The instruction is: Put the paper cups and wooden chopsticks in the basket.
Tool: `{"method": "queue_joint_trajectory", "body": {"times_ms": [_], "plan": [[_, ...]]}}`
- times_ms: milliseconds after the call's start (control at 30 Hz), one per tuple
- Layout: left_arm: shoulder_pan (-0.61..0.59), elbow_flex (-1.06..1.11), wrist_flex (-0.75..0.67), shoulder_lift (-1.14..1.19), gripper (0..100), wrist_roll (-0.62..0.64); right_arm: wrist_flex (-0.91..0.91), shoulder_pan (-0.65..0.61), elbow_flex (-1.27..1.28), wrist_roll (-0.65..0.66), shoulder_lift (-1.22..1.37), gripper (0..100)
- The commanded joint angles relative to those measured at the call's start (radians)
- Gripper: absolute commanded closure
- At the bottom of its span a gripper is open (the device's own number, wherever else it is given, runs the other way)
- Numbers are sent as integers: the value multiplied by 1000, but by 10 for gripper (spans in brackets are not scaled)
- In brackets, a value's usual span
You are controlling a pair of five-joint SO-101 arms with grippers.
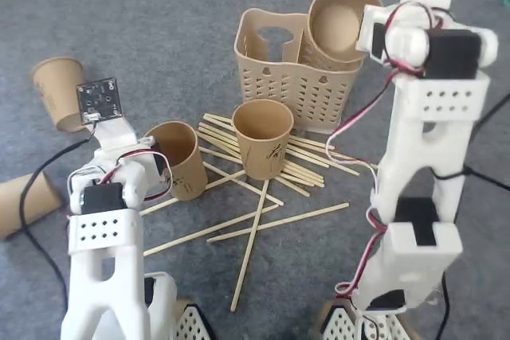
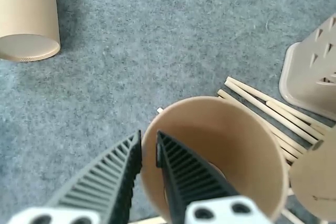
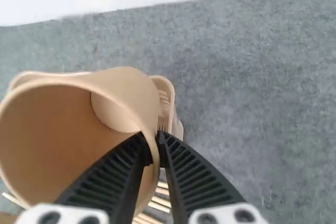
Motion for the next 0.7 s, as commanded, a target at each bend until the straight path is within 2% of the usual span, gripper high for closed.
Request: {"method": "queue_joint_trajectory", "body": {"times_ms": [0,500,667], "plan": [[0,-4,-23,-6,952,-2,38,12,-46,31,-4,991],[0,-4,-23,-6,952,-2,38,12,110,66,-35,980],[0,-4,-23,-6,952,-2,36,10,100,66,-51,817]]}}
